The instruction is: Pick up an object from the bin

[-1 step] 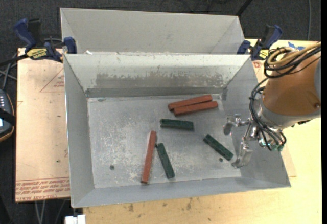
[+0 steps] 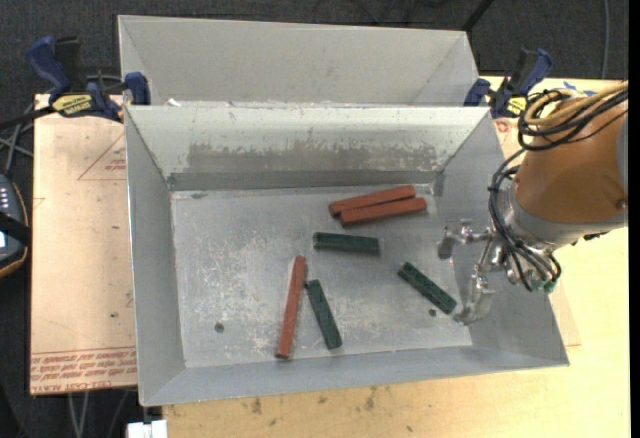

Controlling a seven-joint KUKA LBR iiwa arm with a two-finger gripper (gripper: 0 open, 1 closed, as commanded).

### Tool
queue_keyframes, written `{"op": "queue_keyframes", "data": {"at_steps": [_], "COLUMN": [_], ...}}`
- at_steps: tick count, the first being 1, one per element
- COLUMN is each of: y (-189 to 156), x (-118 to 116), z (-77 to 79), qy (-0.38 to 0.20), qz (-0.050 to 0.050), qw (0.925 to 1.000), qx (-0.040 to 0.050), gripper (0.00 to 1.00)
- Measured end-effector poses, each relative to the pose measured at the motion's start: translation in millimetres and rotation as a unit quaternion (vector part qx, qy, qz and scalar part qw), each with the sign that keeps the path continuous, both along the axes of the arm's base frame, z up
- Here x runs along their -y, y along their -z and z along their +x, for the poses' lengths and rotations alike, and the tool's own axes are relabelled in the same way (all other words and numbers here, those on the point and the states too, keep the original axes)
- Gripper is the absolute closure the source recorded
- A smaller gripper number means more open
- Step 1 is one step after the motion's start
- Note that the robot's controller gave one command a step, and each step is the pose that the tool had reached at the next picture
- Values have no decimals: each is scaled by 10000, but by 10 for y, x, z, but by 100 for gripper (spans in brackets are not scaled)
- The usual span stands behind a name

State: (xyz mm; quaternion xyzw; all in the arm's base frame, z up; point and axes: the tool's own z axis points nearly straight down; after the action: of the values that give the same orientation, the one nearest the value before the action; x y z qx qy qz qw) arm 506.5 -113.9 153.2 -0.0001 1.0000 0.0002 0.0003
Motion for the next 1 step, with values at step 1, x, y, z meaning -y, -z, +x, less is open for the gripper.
{"op": "queue_keyframes", "data": {"at_steps": [1], "y": [733], "x": [-78], "z": [-23], "qy": [177], "qz": [-1], "qw": [9998], "qx": [25], "gripper": [0]}}
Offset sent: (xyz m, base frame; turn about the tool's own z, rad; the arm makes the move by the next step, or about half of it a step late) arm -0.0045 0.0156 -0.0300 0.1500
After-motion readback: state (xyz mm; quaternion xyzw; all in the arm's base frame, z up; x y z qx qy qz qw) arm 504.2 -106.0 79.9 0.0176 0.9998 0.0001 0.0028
